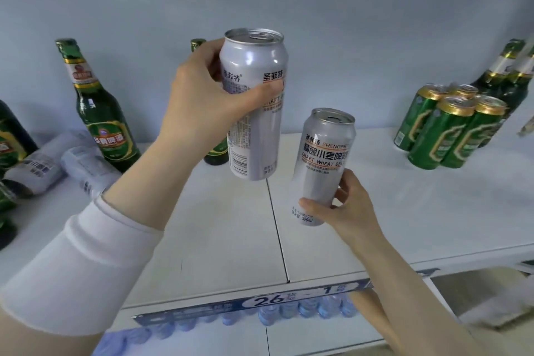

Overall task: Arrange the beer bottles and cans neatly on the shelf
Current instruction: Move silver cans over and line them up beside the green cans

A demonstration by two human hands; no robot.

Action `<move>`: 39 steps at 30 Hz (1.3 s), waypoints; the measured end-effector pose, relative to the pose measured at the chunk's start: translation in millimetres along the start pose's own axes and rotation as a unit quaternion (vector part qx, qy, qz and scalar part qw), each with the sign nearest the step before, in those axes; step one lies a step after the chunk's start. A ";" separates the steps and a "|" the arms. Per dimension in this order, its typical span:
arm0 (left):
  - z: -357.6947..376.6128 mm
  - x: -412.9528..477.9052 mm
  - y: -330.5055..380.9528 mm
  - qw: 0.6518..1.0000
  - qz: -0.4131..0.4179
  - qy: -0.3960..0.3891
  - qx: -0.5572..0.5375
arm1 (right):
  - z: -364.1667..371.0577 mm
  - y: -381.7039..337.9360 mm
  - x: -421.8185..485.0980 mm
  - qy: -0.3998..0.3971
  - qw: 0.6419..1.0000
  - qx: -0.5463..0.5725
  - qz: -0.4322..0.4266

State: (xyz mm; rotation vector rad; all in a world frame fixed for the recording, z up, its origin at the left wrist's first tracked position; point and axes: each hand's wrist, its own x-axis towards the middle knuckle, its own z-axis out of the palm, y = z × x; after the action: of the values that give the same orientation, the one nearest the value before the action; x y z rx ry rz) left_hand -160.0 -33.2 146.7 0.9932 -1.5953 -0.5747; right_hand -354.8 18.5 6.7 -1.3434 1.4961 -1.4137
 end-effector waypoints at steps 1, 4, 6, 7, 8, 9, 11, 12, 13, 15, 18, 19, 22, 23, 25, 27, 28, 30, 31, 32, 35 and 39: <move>2.3 1.6 1.2 1.000 0.002 -0.002 -0.001 | -2.5 -0.5 0.8 0.002 1.000 -0.002 0.000; 6.2 7.0 4.9 1.000 0.010 -0.009 0.004 | -8.6 -1.5 1.9 0.005 1.000 -0.007 0.001; 7.4 10.4 6.3 1.000 0.014 -0.012 0.007 | -11.7 -3.1 4.7 0.007 1.000 -0.006 -0.002; 7.7 11.7 6.7 1.000 0.015 -0.013 0.007 | -12.8 -3.7 6.7 0.008 1.000 -0.009 -0.005; 7.7 13.0 6.7 1.000 0.015 -0.013 0.008 | -13.4 -4.1 8.5 0.010 1.000 -0.011 -0.007; 7.7 14.4 5.9 1.000 0.016 -0.012 0.010 | -13.6 -4.1 10.1 0.011 1.000 -0.012 -0.008; 7.9 17.9 2.6 1.000 0.016 -0.015 0.010 | -14.2 -3.1 12.9 0.016 1.000 -0.011 -0.007; 8.4 20.2 0.2 1.000 0.017 -0.017 0.008 | -15.0 -1.9 14.5 0.019 1.000 -0.011 -0.005; 9.9 22.1 -2.6 1.000 0.018 -0.019 0.007 | -15.8 -0.1 16.5 0.022 1.000 -0.012 -0.003; 16.5 25.2 -9.7 0.999 0.016 -0.027 0.010 | -18.8 4.9 21.1 0.031 0.999 -0.012 0.000; 37.4 27.6 -21.4 0.998 0.011 -0.053 0.011 | -29.7 17.1 28.8 0.046 0.999 -0.005 0.011; 46.5 27.9 -25.7 0.998 0.009 -0.061 0.008 | -35.3 22.2 31.7 0.050 0.999 -0.005 0.017; 78.8 28.9 -34.2 0.995 -0.002 -0.098 0.007 | -57.2 35.9 44.6 0.067 0.997 -0.015 0.034; 91.7 29.8 -37.5 0.994 -0.009 -0.110 0.006 | -66.2 41.0 51.9 0.070 0.997 -0.021 0.037; 119.9 31.9 -45.1 0.992 -0.029 -0.127 0.001 | -84.7 51.6 68.7 0.070 0.996 -0.038 0.042; 149.9 35.5 -53.6 0.989 -0.045 -0.140 -0.001 | -103.5 64.1 88.3 0.065 0.996 -0.049 0.043; 164.8 36.9 -57.2 0.988 -0.052 -0.144 0.004 | -112.2 71.4 98.5 0.061 0.996 -0.053 0.042; 193.6 39.4 -62.1 0.987 -0.066 -0.143 0.014 | -129.4 83.8 118.1 0.052 0.997 -0.048 0.041; 206.9 41.5 -63.9 0.988 -0.070 -0.139 0.017 | -136.7 88.7 128.4 0.049 0.997 -0.039 0.036; 218.9 43.2 -65.1 0.988 -0.074 -0.134 0.021 | -142.7 92.8 137.6 0.044 0.998 -0.032 0.033; 248.4 48.7 -67.0 0.989 -0.088 -0.116 0.025 | -155.2 104.7 162.9 0.044 0.999 -0.017 0.023; 274.2 55.2 -69.7 0.988 -0.105 -0.104 0.047 | -162.9 113.7 187.6 0.048 0.998 -0.030 0.017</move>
State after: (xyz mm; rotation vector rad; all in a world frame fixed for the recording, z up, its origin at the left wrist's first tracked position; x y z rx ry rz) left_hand -402.5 -154.1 48.4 1.2128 -1.7244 -0.7739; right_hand -580.1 -128.8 -40.0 -1.2952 1.6280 -1.4390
